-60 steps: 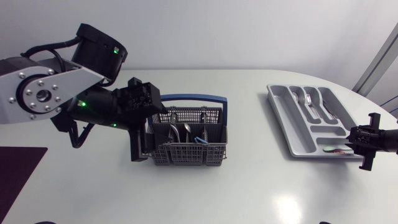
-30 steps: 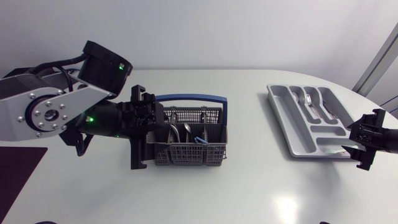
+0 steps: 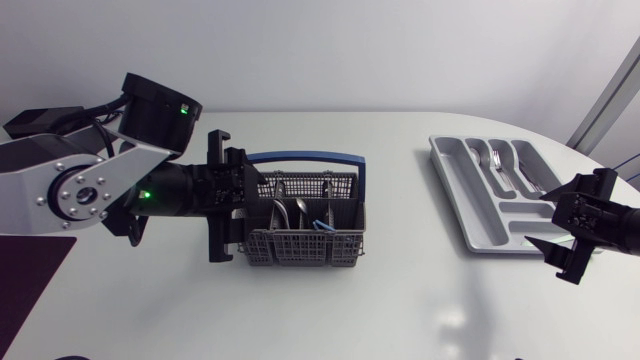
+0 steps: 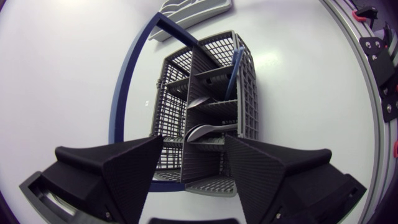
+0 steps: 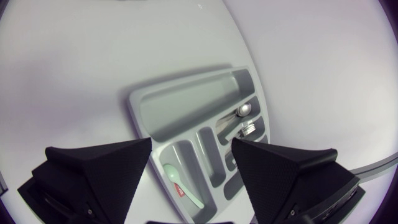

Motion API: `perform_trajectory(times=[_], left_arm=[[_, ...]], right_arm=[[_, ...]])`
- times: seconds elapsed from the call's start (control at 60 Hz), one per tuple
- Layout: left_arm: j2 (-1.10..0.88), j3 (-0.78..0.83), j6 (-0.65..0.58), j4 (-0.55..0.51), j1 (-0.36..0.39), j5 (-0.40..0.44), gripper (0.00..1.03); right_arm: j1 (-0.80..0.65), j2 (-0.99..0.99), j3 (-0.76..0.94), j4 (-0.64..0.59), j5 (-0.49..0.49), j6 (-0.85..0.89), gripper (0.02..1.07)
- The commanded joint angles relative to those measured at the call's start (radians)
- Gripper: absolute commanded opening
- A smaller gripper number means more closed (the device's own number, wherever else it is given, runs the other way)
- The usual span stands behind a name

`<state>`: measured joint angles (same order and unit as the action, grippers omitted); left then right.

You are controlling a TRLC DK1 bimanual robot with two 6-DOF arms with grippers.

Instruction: Sort the cutlery from the basket into the organizer compartments.

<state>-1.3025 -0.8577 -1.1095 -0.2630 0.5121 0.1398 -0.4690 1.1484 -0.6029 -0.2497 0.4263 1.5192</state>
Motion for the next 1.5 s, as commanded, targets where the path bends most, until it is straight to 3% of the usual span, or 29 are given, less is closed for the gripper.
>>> perform_trajectory(times=[0.0,0.333,0.617,0.717,1.033,1.333,1.483], left_arm=[[-0.011,0.037,-0.056,0.015,-0.006,-0.006,0.59],[-0.070,0.051,-0.099,0.087,-0.011,-0.006,0.48],[-0.124,0.072,-0.148,0.174,-0.011,-0.037,0.46],[-0.138,0.077,-0.176,0.205,-0.004,-0.046,0.39],[-0.185,0.057,-0.191,0.243,0.012,-0.066,0.39],[-0.201,0.052,-0.207,0.255,0.034,-0.077,0.25],[-0.199,0.055,-0.208,0.255,0.042,-0.085,0.25]], right_arm=[[0.063,-0.082,0.037,-0.056,0.008,-0.076,0.95],[0.460,-0.320,0.026,-0.253,-0.096,-0.441,0.96],[0.803,-0.342,0.005,-0.275,-0.256,-0.700,0.96],[0.897,-0.342,0.000,-0.278,-0.296,-0.754,0.96],[0.991,-0.322,-0.015,-0.264,-0.316,-0.811,0.96],[1.064,-0.273,-0.031,-0.223,-0.331,-0.853,0.96],[1.075,-0.259,-0.031,-0.209,-0.331,-0.855,0.96]])
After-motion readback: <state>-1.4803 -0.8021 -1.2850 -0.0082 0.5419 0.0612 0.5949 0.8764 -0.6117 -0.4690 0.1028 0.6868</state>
